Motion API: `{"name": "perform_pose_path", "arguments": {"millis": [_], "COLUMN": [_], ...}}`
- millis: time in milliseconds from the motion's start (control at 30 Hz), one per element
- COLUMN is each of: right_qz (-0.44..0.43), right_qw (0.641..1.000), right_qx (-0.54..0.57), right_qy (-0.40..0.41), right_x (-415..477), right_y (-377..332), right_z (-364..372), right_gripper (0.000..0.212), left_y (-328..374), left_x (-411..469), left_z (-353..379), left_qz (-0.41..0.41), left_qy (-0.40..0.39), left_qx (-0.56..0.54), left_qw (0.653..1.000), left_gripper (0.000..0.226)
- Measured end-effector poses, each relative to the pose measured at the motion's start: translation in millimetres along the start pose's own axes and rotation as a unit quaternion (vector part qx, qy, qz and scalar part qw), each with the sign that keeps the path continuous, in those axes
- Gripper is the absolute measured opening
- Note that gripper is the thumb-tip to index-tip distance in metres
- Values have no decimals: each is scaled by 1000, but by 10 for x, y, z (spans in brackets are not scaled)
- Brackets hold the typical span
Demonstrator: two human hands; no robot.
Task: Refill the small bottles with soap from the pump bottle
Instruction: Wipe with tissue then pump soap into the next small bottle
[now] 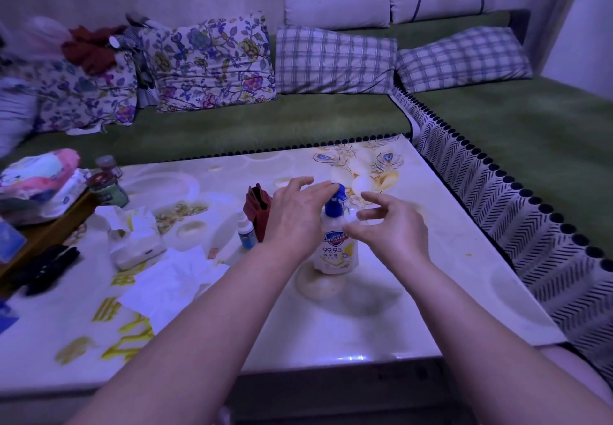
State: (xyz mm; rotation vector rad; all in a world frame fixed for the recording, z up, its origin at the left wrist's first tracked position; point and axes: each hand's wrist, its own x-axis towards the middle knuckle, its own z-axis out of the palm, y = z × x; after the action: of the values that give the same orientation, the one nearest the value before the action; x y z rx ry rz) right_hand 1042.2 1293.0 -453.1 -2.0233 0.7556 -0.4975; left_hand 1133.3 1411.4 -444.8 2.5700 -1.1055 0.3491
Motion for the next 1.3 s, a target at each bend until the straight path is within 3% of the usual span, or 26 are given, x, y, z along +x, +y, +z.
{"name": "perform_pose_path", "arguments": {"millis": [800, 1000, 1300], "right_qz": [-1, 4, 8], "right_qw": [1000, 1000, 1000], "right_qx": [-12, -12, 4], "right_qy": [21, 18, 8], "right_x": [27, 19, 18], "right_y": [48, 114, 85], "right_z": [23, 71, 89], "right_gripper": [48, 40, 44], "left_y": [2, 26, 39], "left_x": [-26, -52, -37], "left_z": [-12, 56, -6], "left_qz": [11, 29, -2], "left_qy": [17, 17, 4], "left_qx": [38, 31, 28], "left_qw": [999, 999, 1000], "left_gripper": [58, 48, 50]}}
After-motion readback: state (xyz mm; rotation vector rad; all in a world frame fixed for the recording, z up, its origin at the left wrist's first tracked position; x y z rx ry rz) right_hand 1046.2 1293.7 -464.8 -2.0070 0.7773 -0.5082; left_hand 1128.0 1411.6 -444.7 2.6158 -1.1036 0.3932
